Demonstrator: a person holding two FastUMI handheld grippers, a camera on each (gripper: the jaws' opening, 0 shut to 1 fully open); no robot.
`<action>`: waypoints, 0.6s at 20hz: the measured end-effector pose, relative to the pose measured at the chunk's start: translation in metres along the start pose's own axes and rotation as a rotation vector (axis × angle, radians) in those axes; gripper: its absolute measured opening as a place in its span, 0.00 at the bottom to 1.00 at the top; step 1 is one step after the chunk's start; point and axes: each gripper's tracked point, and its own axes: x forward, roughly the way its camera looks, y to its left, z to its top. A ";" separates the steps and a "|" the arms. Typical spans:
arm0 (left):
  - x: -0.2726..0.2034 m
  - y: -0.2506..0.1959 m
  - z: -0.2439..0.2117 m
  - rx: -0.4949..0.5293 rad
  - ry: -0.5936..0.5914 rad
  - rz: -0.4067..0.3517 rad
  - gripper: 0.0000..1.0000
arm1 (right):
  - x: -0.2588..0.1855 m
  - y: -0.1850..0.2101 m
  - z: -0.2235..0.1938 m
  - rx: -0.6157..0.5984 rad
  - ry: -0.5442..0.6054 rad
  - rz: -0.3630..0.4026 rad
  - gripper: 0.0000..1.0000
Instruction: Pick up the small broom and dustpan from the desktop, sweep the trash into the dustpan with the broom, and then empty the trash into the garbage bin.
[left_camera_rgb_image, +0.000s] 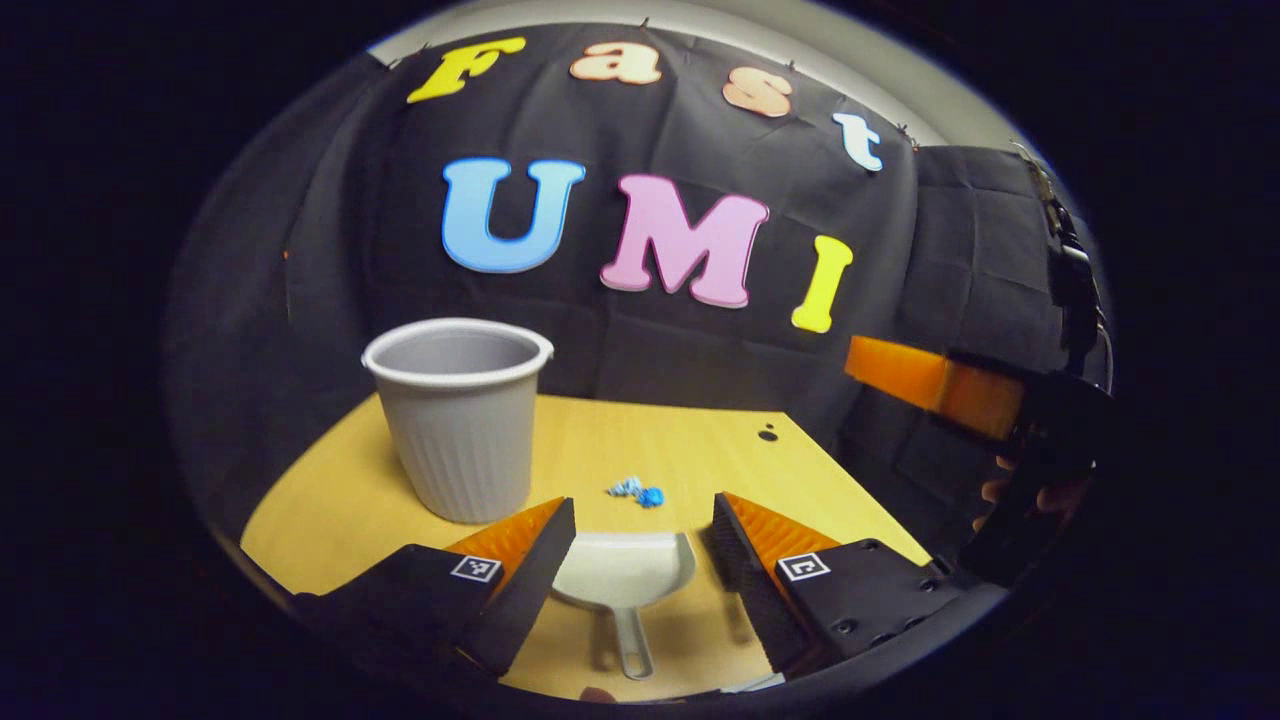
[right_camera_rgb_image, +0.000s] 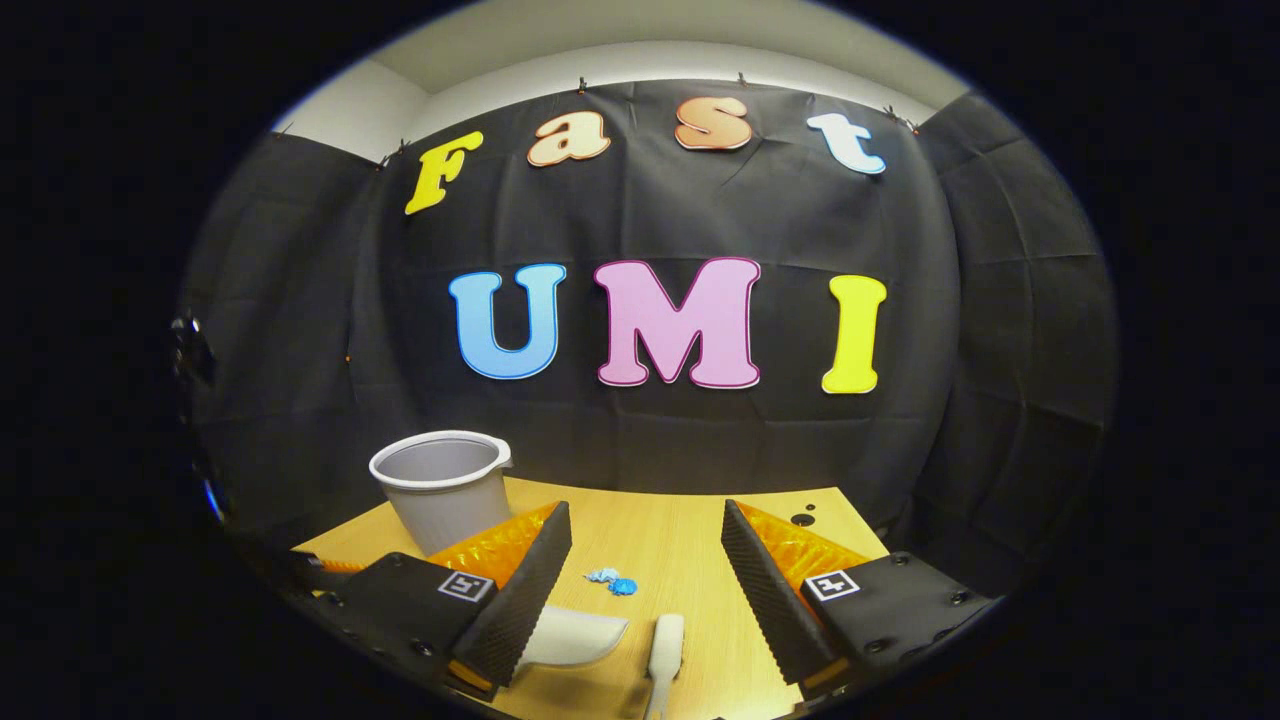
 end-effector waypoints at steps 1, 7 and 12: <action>0.006 0.006 -0.013 -0.034 0.059 0.015 0.84 | 0.006 -0.005 -0.002 -0.003 0.006 0.009 0.91; 0.026 0.019 -0.088 -0.047 0.284 0.124 0.85 | 0.046 -0.033 -0.025 0.012 0.071 0.076 0.96; 0.043 0.022 -0.132 -0.141 0.540 0.279 0.84 | 0.078 -0.040 -0.067 0.063 0.216 0.228 0.97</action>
